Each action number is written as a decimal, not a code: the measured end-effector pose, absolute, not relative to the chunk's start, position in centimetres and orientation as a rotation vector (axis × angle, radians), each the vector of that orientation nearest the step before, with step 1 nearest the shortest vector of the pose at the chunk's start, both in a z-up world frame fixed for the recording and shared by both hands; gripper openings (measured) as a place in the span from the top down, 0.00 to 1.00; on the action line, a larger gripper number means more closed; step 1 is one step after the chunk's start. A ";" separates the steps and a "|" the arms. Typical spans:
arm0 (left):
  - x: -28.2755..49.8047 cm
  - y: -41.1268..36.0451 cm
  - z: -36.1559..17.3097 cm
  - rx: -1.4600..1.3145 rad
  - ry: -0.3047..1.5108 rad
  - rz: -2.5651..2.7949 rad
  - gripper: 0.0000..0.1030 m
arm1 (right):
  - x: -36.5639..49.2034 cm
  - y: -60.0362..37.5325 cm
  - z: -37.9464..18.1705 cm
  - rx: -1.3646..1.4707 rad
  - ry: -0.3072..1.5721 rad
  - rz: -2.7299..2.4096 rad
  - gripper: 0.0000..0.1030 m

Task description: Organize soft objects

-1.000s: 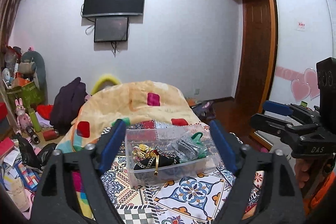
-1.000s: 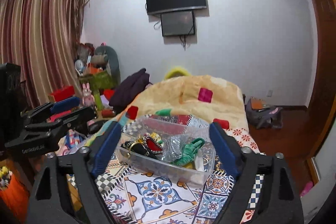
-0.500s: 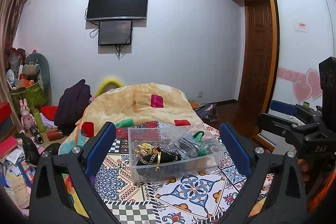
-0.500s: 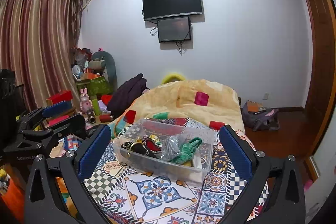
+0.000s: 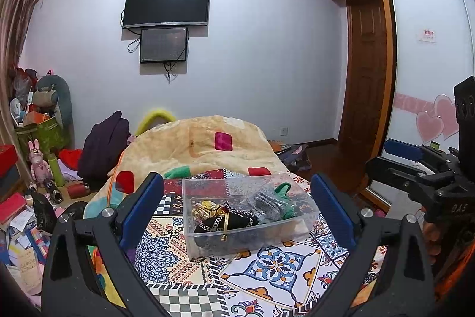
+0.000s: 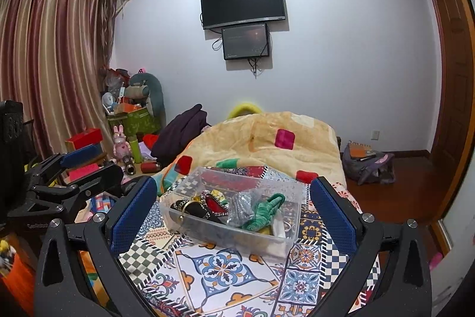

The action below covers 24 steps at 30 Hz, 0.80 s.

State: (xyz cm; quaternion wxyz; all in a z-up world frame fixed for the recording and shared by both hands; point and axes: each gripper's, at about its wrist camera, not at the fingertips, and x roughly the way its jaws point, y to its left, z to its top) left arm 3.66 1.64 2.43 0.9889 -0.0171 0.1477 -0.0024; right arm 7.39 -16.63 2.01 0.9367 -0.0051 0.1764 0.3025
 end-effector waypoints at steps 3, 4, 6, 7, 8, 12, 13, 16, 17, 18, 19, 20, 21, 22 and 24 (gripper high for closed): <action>3.6 1.7 2.4 -0.034 0.296 -0.006 0.03 | 7.3 -16.6 2.0 -0.010 0.360 0.619 0.00; 3.6 1.6 2.4 -0.034 0.296 -0.005 0.03 | 7.2 -16.6 2.0 -0.011 0.360 0.620 0.00; 3.6 1.6 2.5 -0.033 0.295 -0.004 0.02 | 7.2 -16.6 2.0 -0.013 0.359 0.619 0.00; 3.6 1.7 2.5 -0.032 0.295 -0.003 0.02 | 7.1 -16.6 2.0 -0.013 0.359 0.620 0.00; 3.6 1.7 2.5 -0.033 0.295 -0.003 0.02 | 7.1 -16.6 2.0 -0.012 0.359 0.620 0.00; 3.5 1.7 2.5 -0.033 0.294 -0.001 0.02 | 7.2 -16.6 2.1 -0.012 0.358 0.619 0.00; 3.5 1.7 2.5 -0.033 0.294 -0.001 0.02 | 7.1 -16.6 2.1 -0.011 0.358 0.618 0.00; 3.5 1.7 2.5 -0.033 0.297 -0.002 0.02 | 7.1 -16.6 2.1 -0.009 0.358 0.618 0.00; 3.5 1.7 2.5 -0.033 0.297 -0.002 0.02 | 7.0 -16.6 2.2 -0.009 0.358 0.617 0.00; 3.5 1.7 2.5 -0.033 0.296 -0.002 0.02 | 7.0 -16.6 2.2 -0.009 0.358 0.617 0.00; 3.5 1.7 2.5 -0.033 0.296 -0.002 0.02 | 7.0 -16.6 2.2 -0.009 0.358 0.618 0.00; 3.6 1.8 2.5 -0.035 0.295 -0.001 0.02 | 7.0 -16.6 2.2 -0.010 0.357 0.618 0.00; 3.5 1.7 2.4 -0.035 0.296 0.000 0.02 | 7.0 -16.6 2.2 -0.009 0.357 0.618 0.00; 3.6 1.7 2.4 -0.036 0.296 0.002 0.02 | 7.1 -16.6 2.3 -0.009 0.357 0.618 0.00; 3.6 1.7 2.3 -0.039 0.298 -0.001 0.02 | 7.0 -16.6 2.3 -0.011 0.356 0.619 0.00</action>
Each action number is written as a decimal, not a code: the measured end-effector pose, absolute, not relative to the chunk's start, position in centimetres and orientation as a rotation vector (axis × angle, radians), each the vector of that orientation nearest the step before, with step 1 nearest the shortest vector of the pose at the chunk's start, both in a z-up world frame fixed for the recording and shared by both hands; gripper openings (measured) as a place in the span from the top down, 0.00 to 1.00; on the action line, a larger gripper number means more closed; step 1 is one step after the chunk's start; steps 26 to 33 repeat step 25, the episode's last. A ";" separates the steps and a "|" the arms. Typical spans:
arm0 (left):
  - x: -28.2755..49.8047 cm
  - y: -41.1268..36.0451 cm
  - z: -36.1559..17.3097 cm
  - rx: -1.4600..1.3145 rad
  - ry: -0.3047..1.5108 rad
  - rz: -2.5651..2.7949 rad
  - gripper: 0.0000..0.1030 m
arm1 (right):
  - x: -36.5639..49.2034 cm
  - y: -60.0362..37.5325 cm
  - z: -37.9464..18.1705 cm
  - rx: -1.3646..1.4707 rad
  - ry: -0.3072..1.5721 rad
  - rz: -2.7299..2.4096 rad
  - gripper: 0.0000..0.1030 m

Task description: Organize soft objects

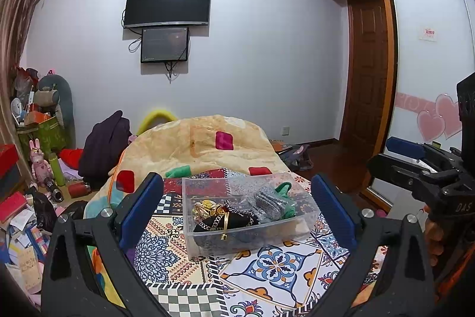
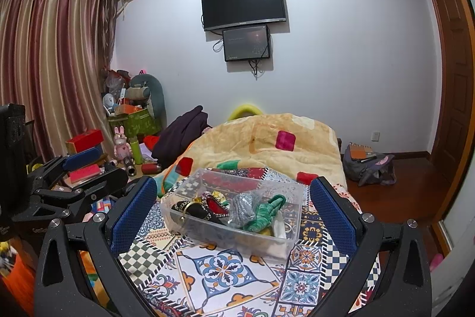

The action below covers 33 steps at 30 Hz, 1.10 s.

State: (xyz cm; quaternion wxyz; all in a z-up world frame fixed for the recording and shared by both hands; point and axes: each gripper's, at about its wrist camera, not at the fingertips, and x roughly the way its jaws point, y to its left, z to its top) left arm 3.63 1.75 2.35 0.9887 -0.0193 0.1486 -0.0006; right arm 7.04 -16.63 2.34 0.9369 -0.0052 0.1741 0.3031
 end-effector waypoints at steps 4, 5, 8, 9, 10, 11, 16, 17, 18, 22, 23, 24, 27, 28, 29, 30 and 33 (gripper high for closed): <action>3.6 1.8 2.3 -0.041 0.300 -0.004 0.02 | 7.0 -16.6 2.3 -0.009 0.356 0.620 0.00; 3.6 1.9 2.3 -0.042 0.300 -0.003 0.02 | 7.0 -16.6 2.3 -0.010 0.356 0.619 0.00; 3.6 1.9 2.3 -0.042 0.300 0.002 0.02 | 7.0 -16.6 2.3 -0.010 0.356 0.619 0.00; 3.6 1.9 2.3 -0.041 0.303 0.001 0.02 | 7.0 -16.6 2.4 -0.009 0.356 0.620 0.00; 3.6 1.9 2.3 -0.042 0.305 -0.001 0.02 | 7.0 -16.6 2.3 -0.010 0.356 0.619 0.00; 3.6 1.9 2.2 -0.043 0.306 -0.002 0.02 | 7.0 -16.6 2.3 -0.010 0.356 0.619 0.00; 3.7 1.8 2.3 -0.044 0.314 -0.001 0.02 | 7.0 -16.5 2.4 -0.009 0.361 0.622 0.00; 3.7 1.8 2.3 -0.043 0.313 -0.002 0.02 | 7.0 -16.5 2.4 -0.009 0.362 0.623 0.00; 3.6 1.7 2.3 -0.041 0.312 -0.002 0.02 | 7.0 -16.4 2.4 -0.010 0.364 0.623 0.00; 3.5 1.4 2.4 -0.032 0.307 -0.003 0.01 | 7.1 -16.3 2.4 -0.012 0.368 0.621 0.00; 3.4 1.4 2.5 -0.031 0.306 -0.005 0.01 | 7.1 -16.3 2.3 -0.012 0.370 0.621 0.00; 3.4 1.3 2.5 -0.030 0.304 -0.006 0.01 | 7.1 -16.3 2.4 -0.012 0.372 0.620 0.00; 3.4 1.3 2.6 -0.027 0.303 -0.003 0.01 | 7.1 -16.4 2.4 -0.012 0.373 0.620 0.00; 3.4 1.3 2.6 -0.027 0.303 -0.003 0.01 | 7.1 -16.4 2.4 -0.012 0.373 0.620 0.00; 3.4 1.3 2.6 -0.027 0.303 -0.003 0.01 | 7.1 -16.4 2.4 -0.012 0.373 0.620 0.00; 3.4 1.3 2.6 -0.027 0.303 -0.003 0.01 | 7.1 -16.4 2.4 -0.012 0.373 0.620 0.00; 3.4 1.3 2.6 -0.027 0.303 -0.003 0.01 | 7.1 -16.4 2.4 -0.012 0.373 0.620 0.00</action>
